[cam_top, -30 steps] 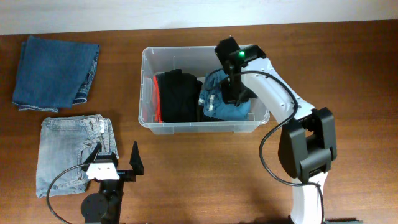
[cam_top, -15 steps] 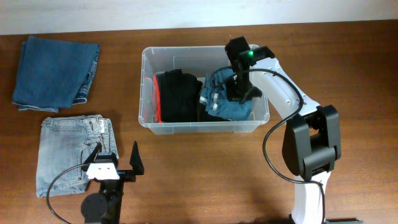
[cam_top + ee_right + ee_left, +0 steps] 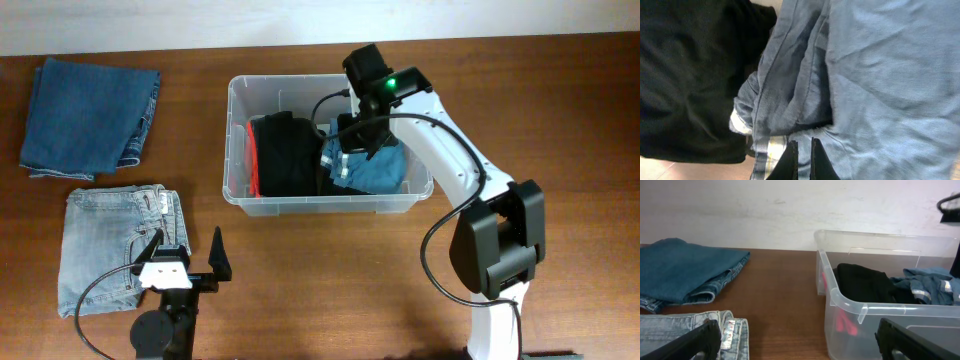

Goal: Pack container

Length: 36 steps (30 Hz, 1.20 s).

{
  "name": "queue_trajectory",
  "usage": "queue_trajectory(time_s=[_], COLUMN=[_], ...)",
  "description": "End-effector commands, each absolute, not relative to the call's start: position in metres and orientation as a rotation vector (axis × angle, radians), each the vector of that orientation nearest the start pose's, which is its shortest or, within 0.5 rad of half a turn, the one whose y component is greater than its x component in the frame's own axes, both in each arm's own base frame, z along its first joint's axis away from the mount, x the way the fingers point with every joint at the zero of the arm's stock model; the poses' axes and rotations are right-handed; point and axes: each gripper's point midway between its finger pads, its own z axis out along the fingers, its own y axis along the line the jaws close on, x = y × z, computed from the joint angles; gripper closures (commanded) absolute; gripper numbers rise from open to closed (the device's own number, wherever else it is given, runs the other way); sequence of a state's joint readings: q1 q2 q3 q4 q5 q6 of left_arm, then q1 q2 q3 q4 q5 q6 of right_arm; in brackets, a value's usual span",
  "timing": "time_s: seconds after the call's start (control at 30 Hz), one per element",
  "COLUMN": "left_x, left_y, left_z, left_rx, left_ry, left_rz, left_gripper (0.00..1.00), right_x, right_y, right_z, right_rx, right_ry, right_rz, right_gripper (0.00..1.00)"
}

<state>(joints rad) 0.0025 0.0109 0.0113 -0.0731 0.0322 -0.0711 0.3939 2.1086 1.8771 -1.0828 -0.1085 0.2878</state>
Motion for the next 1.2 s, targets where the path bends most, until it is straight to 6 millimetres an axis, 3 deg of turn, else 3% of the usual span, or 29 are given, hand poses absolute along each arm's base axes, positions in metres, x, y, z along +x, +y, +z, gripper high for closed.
queue_trajectory(time_s=[0.0,0.17,0.3,0.47,0.67,0.77,0.87,0.9,1.03,1.17], left_x=[0.246,0.246,0.246,0.246,0.246,0.246,0.246,0.246,0.246,0.246], left_y=[-0.003,-0.003,-0.003,-0.003,-0.003,-0.003,-0.003,-0.003,-0.003,-0.003], left_z=[0.157,0.157,0.157,0.157,0.157,0.157,0.157,0.157,0.157,0.157], left_rx=[-0.035,-0.035,-0.035,-0.035,-0.035,-0.035,-0.035,-0.035,-0.035,-0.035], left_ry=[1.649,1.649,1.649,1.649,1.649,1.649,1.649,1.649,1.649,1.649], left_rz=[-0.067,-0.067,-0.067,-0.067,-0.067,-0.067,-0.067,-0.067,-0.067,-0.067], left_gripper=[0.01,0.01,0.01,0.01,0.01,0.01,0.00,0.01,0.01,0.00], right_x=[0.412,0.399,0.403,0.417,0.425,0.425,0.420,0.414,0.399,0.380], right_y=[0.197,0.193,0.194,0.203,0.199,0.175,0.145,0.126,0.087,0.047], right_z=[0.071,0.036,0.043,0.090,0.188,0.231,0.254,0.261,0.270,0.278], right_rx=[-0.183,-0.183,-0.184,-0.195,-0.185,-0.131,-0.037,0.027,0.152,0.268], right_ry=[3.002,3.061,3.038,2.945,2.772,2.691,2.660,2.661,2.693,2.721], right_rz=[0.259,0.239,0.249,0.290,0.311,0.212,0.106,0.067,0.027,-0.014], right_gripper=[0.95,0.96,0.96,0.96,0.87,0.77,0.58,0.48,0.25,0.14])
